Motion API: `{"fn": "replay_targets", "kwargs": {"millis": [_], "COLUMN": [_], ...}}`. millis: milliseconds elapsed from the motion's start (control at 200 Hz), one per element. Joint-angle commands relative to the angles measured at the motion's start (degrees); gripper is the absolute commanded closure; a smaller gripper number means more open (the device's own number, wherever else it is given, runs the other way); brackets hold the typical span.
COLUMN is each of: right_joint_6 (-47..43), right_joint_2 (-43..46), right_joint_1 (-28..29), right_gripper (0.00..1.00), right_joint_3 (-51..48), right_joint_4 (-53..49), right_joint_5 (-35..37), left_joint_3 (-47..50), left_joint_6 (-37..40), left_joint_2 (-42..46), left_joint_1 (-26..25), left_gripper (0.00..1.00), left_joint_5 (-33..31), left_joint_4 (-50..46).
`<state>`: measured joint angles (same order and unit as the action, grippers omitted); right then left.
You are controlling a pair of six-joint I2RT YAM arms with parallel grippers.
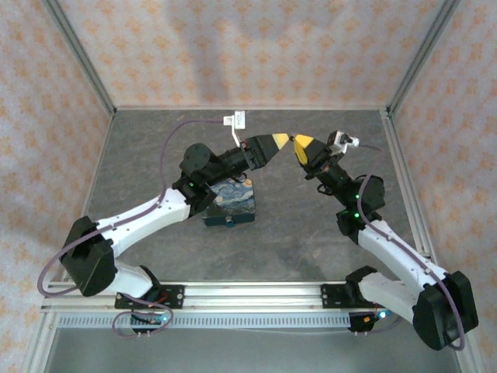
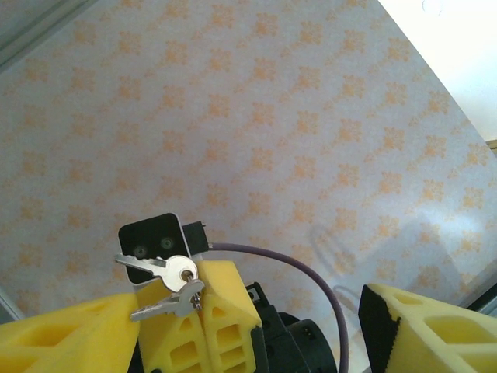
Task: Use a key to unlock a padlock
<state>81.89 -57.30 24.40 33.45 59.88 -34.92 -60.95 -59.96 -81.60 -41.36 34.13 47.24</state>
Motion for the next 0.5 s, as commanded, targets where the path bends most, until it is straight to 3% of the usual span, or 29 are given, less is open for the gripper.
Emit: {"fn": "replay_targets", "kwargs": {"millis": [0, 220, 490], "right_joint_6": [1.9, 1.6, 1.6], "right_joint_2": [-0.5, 0.2, 0.5], "right_joint_1": [0.4, 0.4, 0.4], "right_gripper": [1.00, 1.00, 1.00], "right_joint_3": [-0.7, -2.4, -3.3], "right_joint_4": [6.5, 6.2, 5.8], "right_joint_5": [0.2, 1.8, 2.5], "left_joint_3": [-2.5, -2.5, -2.3], "left_joint_6": [-0.3, 0.6, 1.6], "left_joint_2": [-1.5, -0.9, -0.1], "left_joint_1": [-0.7, -0.8, -0.8], "left_gripper": [0.29, 0.40, 0.64], "left_joint_5": [1.8, 1.7, 1.3], "left_joint_4": [3.1, 2.2, 0.5]}}
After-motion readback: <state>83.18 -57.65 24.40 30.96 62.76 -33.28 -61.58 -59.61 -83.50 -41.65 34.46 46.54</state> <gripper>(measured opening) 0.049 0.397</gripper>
